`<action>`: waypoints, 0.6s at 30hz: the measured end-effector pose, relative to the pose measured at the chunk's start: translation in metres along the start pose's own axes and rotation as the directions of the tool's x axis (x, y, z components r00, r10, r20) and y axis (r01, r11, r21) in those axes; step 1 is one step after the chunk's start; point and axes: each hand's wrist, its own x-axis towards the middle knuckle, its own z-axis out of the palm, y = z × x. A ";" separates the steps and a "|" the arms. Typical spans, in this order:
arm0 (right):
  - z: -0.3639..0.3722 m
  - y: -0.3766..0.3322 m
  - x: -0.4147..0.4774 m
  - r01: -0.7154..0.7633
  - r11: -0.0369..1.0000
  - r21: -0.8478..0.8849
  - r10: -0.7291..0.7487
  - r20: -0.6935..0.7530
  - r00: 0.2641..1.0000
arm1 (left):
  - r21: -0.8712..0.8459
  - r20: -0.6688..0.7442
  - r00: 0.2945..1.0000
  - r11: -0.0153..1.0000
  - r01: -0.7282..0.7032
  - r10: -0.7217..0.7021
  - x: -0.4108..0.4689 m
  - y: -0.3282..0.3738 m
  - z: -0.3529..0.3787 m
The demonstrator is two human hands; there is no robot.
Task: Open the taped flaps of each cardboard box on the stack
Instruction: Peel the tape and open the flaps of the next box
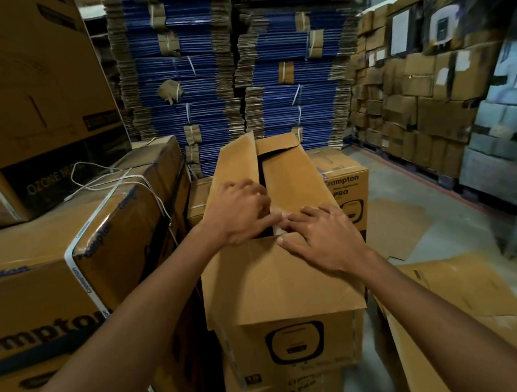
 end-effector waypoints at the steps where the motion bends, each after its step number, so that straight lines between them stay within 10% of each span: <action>1: 0.000 0.001 0.000 0.001 1.000 0.003 -0.001 -0.003 1.000 | 0.002 -0.097 0.995 0.999 0.035 -0.034 -0.001 -0.003 -0.009; 10: 0.002 0.005 0.003 0.025 0.999 0.042 -0.026 0.012 1.000 | -0.020 -0.338 0.817 0.872 0.490 -0.467 -0.053 -0.075 -0.051; 13: -0.004 0.013 0.004 0.067 0.997 0.038 -0.071 0.103 0.992 | 0.320 -0.055 0.820 0.767 0.556 -0.570 -0.062 -0.087 -0.030; 18: -0.024 0.044 -0.001 0.103 0.992 0.072 -0.116 0.219 0.969 | 0.085 0.383 0.896 0.975 0.207 -0.224 -0.058 -0.069 0.011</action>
